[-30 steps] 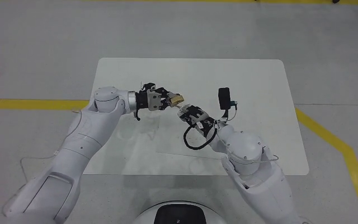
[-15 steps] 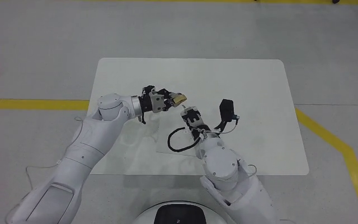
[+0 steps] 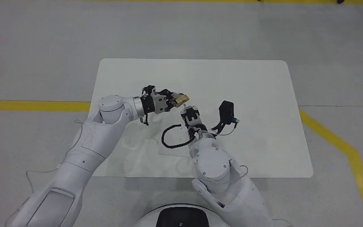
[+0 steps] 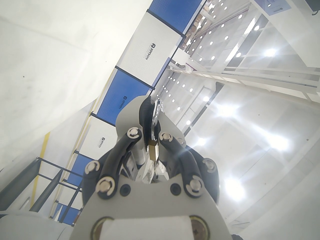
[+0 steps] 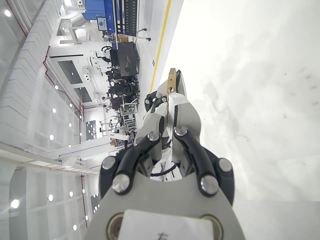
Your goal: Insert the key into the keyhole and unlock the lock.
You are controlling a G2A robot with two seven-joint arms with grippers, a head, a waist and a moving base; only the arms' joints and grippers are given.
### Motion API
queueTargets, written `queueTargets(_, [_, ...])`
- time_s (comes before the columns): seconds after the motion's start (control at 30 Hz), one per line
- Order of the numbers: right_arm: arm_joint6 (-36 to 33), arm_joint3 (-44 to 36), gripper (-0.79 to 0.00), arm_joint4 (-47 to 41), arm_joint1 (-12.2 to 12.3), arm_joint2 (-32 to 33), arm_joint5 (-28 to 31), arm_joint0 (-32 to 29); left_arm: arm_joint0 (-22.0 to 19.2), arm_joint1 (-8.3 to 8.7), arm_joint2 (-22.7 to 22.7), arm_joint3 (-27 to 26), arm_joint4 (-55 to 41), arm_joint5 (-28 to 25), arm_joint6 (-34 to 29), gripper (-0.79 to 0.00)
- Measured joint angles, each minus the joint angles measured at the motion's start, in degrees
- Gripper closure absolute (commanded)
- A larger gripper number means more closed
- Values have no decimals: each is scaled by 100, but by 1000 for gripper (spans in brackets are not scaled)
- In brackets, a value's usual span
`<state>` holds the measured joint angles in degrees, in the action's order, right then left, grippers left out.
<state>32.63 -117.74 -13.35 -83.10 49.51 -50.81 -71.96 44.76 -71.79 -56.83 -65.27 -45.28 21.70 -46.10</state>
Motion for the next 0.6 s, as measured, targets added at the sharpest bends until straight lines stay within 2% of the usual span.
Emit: queueTargets(0.6, [143, 269, 0, 207, -281, 59, -192, 82, 29, -11, -52, -63, 108, 64, -10, 0])
